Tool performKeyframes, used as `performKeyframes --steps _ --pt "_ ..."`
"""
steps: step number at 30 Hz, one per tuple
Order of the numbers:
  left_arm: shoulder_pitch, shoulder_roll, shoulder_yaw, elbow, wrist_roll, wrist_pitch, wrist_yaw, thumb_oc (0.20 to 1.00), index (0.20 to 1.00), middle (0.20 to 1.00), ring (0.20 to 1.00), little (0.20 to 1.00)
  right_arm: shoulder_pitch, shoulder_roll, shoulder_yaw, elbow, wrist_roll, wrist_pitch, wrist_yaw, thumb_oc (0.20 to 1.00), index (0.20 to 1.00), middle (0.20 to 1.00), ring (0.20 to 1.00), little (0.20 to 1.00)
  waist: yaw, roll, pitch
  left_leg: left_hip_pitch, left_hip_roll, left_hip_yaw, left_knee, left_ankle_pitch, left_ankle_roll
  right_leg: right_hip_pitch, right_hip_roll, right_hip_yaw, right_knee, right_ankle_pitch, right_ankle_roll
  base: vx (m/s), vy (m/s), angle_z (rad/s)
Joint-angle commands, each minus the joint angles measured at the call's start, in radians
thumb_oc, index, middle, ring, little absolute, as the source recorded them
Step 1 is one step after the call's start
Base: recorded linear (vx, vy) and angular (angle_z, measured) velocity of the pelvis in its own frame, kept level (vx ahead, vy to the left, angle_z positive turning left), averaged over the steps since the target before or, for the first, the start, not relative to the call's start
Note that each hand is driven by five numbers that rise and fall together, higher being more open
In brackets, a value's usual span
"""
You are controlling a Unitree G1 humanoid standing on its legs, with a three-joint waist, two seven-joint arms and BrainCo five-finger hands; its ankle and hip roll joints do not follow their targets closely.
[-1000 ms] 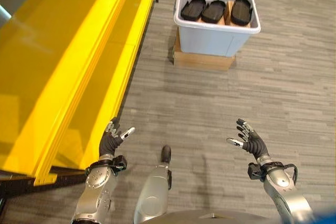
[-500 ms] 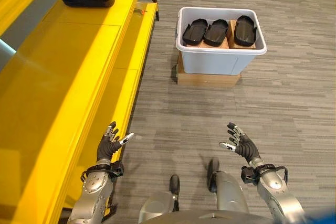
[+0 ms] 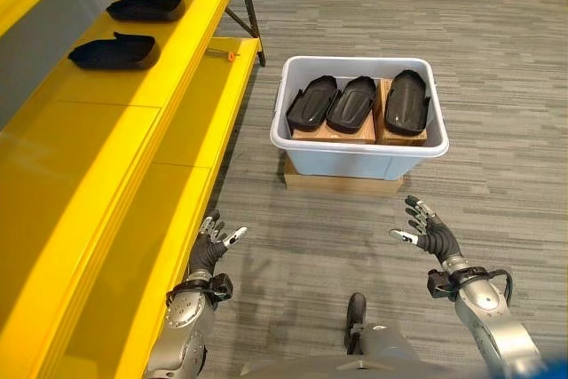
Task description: Move parts from the plastic box to the shelf.
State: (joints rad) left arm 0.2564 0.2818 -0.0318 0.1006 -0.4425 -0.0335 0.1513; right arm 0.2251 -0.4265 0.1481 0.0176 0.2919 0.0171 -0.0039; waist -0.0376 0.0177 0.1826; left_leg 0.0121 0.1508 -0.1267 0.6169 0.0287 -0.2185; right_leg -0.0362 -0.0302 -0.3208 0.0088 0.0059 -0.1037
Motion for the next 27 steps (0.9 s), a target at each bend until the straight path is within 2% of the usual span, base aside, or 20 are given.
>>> performKeyframes --steps 1,2,3,5,6,7,8,9,12,13,15,18,22,27 --pt "-0.021 0.069 0.022 -0.046 0.014 -0.039 -0.002 1.000 1.000 1.000 1.000 1.000 -0.007 -0.007 -0.022 -0.029 0.028 -0.041 0.002 1.000 1.000 1.000 1.000 1.000 0.005 -0.017 0.014 0.041 -0.037 0.050 -0.122 0.084 0.089 -0.057 -0.073 0.034 0.013 0.014 0.149 0.18 -0.139 -0.02" --pt "-0.012 0.055 0.017 -0.044 -0.013 -0.032 -0.001 1.000 1.000 1.000 1.000 1.000 -0.002 -0.014 -0.030 -0.027 0.029 -0.035 -0.017 1.000 1.000 1.000 1.000 1.000 0.036 -0.036 0.050 -0.065 -0.027 0.111 -0.076 0.048 0.118 0.003 -0.068 0.039 0.008 -0.026 0.134 0.18 -0.138 0.08" --pt "-0.012 0.056 0.017 -0.044 -0.013 -0.032 -0.001 1.000 1.000 1.000 1.000 1.000 -0.002 -0.014 -0.030 -0.027 0.029 -0.035 -0.017 1.000 1.000 1.000 1.000 1.000 0.035 -0.039 0.048 -0.067 -0.031 0.111 -0.079 0.052 0.119 0.001 -0.072 0.039 0.007 -0.024 0.134 0.26 -0.160 0.29" --pt "-0.004 0.052 0.017 -0.044 -0.016 -0.028 -0.003 1.000 1.000 1.000 1.000 1.000 0.002 -0.011 -0.038 -0.025 0.029 -0.030 -0.024 1.000 1.000 1.000 1.000 1.000 0.057 -0.051 0.061 -0.152 -0.035 0.140 -0.142 -0.015 0.135 0.038 -0.072 0.045 -0.004 -0.041 0.144 0.19 -0.016 0.18" --pt "0.003 0.051 0.020 -0.043 -0.015 -0.028 -0.004 1.000 1.000 1.000 1.000 1.000 0.005 -0.011 -0.045 -0.025 0.019 -0.033 -0.027 1.000 1.000 1.000 1.000 1.000 0.064 -0.057 0.060 -0.179 -0.015 0.154 -0.211 -0.022 0.133 0.053 -0.076 0.048 -0.013 -0.051 0.154 0.34 0.085 -0.12" --pt "0.010 0.049 0.021 -0.043 -0.016 -0.030 -0.002 1.000 1.000 1.000 1.000 1.000 0.008 -0.014 -0.049 -0.031 -0.004 -0.036 -0.030 1.000 1.000 1.000 1.000 1.000 0.071 -0.055 0.050 -0.204 0.027 0.171 -0.375 0.003 0.124 0.071 -0.076 0.052 -0.015 -0.066 0.166 0.27 0.082 0.00" --pt "0.011 0.049 0.020 -0.043 -0.016 -0.030 -0.002 1.000 1.000 1.000 1.000 1.000 0.009 -0.014 -0.049 -0.032 -0.005 -0.036 -0.031 1.000 1.000 1.000 1.000 1.000 0.074 -0.057 0.052 -0.193 0.026 0.176 -0.389 0.008 0.124 0.073 -0.078 0.054 -0.015 -0.067 0.166 0.29 0.131 -0.06" --pt "0.010 0.046 0.023 -0.038 -0.008 -0.030 0.003 1.000 1.000 1.000 1.000 1.000 0.008 -0.012 -0.048 -0.030 -0.015 -0.040 -0.035 1.000 1.000 1.000 1.000 1.000 0.085 -0.042 0.049 -0.204 0.048 0.165 -0.492 0.079 0.107 0.095 -0.067 0.061 -0.018 -0.083 0.171 0.23 0.121 -0.17" --pt "0.016 0.040 0.027 -0.036 0.013 -0.032 0.007 1.000 1.000 1.000 1.000 1.000 0.017 -0.013 -0.047 -0.025 -0.033 -0.043 -0.036 1.000 1.000 1.000 1.000 1.000 0.105 -0.024 0.038 -0.214 0.077 0.130 -0.662 0.155 0.068 0.155 -0.055 0.086 -0.029 -0.121 0.181 0.32 0.172 -0.37" --pt "0.016 0.034 0.026 -0.029 0.016 -0.034 0.008 1.000 1.000 1.000 1.000 1.000 0.027 -0.010 -0.050 -0.018 -0.035 -0.038 -0.031 1.000 1.000 1.000 1.000 1.000 0.104 -0.017 0.029 -0.209 0.082 0.152 -0.679 0.176 0.054 0.190 -0.057 0.091 -0.031 -0.134 0.189 0.36 0.249 -0.26" --pt "0.023 0.033 0.032 -0.029 0.011 -0.035 0.005 1.000 1.000 1.000 1.000 1.000 0.034 -0.006 -0.048 -0.026 -0.037 -0.032 -0.019 1.000 1.000 1.000 1.000 1.000 0.105 -0.010 0.017 -0.181 0.086 0.163 -0.681 0.167 0.059 0.201 -0.055 0.101 -0.024 -0.144 0.193 0.22 0.172 -0.24" --pt "0.022 0.046 0.028 -0.040 0.008 -0.037 -0.002 1.000 1.000 1.000 1.000 1.000 0.039 0.007 -0.050 -0.034 -0.051 -0.031 -0.006 1.000 1.000 1.000 1.000 1.000 0.109 -0.016 -0.007 -0.153 0.070 0.174 -0.676 0.166 0.070 0.219 -0.087 0.108 -0.006 -0.148 0.209 0.19 0.198 -0.37" --pt "0.003 0.076 0.018 -0.048 -0.010 -0.037 -0.001 1.000 1.000 1.000 1.000 1.000 0.028 0.029 -0.050 -0.046 -0.058 -0.027 -0.005 1.000 1.000 1.000 1.000 1.000 0.105 -0.042 -0.017 -0.174 0.008 0.194 -0.564 0.069 0.127 0.208 -0.169 0.130 0.052 -0.134 0.243 0.17 0.262 -0.18" --pt "-0.017 0.103 0.015 -0.057 -0.018 -0.035 0.008 1.000 1.000 1.000 1.000 1.000 -0.008 0.044 -0.028 -0.045 -0.046 -0.028 -0.002 1.000 1.000 1.000 1.000 1.000 0.102 -0.052 -0.023 -0.193 -0.038 0.198 -0.510 0.009 0.162 0.170 -0.211 0.146 0.109 -0.091 0.265 0.07 0.177 -0.02"
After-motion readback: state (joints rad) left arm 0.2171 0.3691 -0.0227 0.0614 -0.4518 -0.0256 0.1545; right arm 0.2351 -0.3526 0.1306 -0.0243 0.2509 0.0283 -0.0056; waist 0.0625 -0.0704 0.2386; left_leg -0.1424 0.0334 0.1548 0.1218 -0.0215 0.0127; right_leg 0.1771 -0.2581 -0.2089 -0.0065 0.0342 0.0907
